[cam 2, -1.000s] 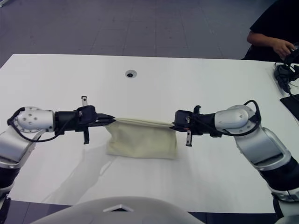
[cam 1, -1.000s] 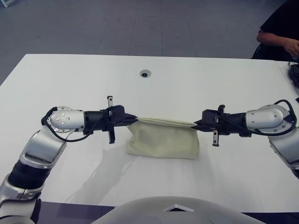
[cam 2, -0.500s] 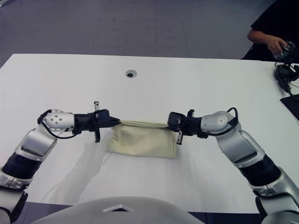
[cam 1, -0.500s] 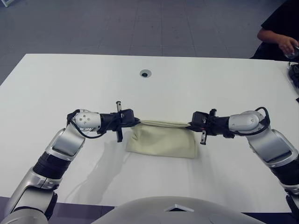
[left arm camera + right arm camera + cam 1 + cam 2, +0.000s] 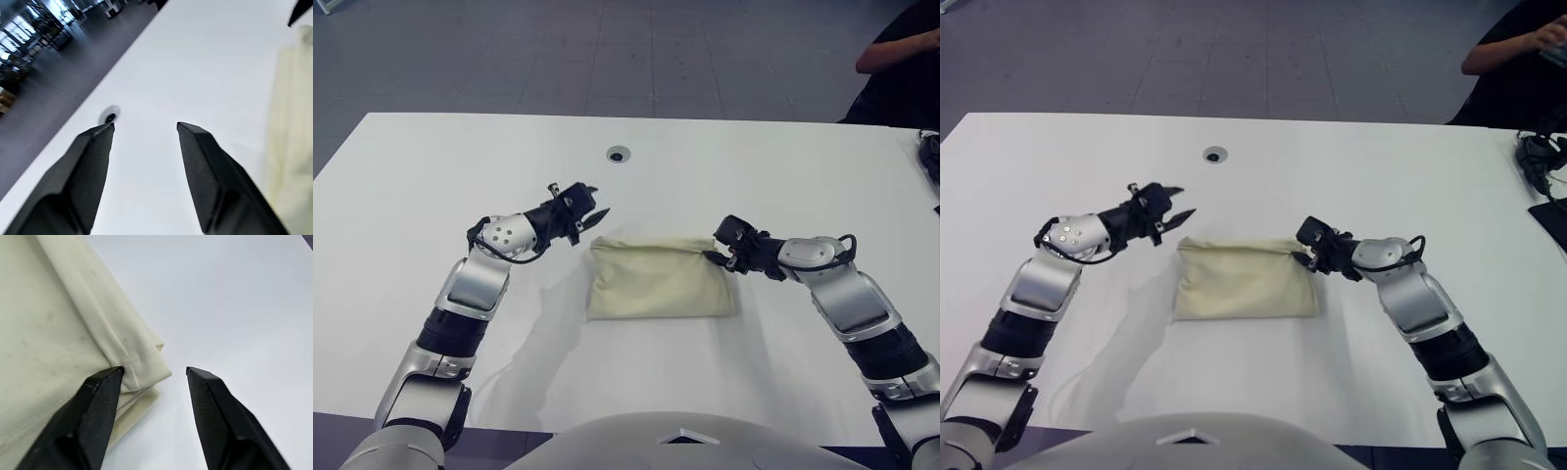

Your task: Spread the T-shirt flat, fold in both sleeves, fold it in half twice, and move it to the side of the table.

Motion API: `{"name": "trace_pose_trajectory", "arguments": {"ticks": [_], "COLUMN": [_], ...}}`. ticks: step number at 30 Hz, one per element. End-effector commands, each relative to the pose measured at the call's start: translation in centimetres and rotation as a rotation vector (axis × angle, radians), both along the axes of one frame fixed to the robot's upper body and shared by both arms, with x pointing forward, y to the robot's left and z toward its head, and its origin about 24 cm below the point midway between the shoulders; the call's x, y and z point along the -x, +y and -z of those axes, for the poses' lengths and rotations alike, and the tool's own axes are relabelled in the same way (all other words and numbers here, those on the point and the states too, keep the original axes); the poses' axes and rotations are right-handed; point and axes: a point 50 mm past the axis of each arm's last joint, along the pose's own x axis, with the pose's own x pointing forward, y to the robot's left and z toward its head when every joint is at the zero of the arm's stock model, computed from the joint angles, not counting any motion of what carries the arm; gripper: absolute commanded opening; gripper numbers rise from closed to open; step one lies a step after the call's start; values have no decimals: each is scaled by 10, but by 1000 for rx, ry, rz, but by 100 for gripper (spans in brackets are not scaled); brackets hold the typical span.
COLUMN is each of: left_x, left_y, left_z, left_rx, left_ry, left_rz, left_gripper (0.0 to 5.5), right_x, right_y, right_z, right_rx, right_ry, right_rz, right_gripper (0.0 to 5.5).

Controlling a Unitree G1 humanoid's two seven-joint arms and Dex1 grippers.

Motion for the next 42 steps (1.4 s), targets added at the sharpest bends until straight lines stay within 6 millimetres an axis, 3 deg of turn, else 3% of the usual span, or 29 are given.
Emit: {"name": "trace_pose_trajectory", "arguments": {"ticks": [1,15,20,26,34,42], "left_x": [-2,-1,2,4,9,11], "left_y": [6,17,13,13,8,5], "left_z": [4,18,19,14,9,9], "left_rx": [-5,13,35,89,144,177], "left_ry": [-20,-52,-60,-87,-87,-74], "left_rz": [-50,-156,-150,-168,-133,-107], "left_gripper": [307,538,540,540,540,540], "right_x": [-5,-29,-36,-23,-12,-15], "right_y": [-4,10,13,14,6,6], "right_z": [3,-7,-5,-4,-3,15], "right_rx": [3,-196,-192,-223,-258,-171], "right_ry": [-75,-215,-271,-214,-146,-114], "right_rz": [63,191,192,36,14,20], "right_gripper": [307,529,537,537,537,537]}}
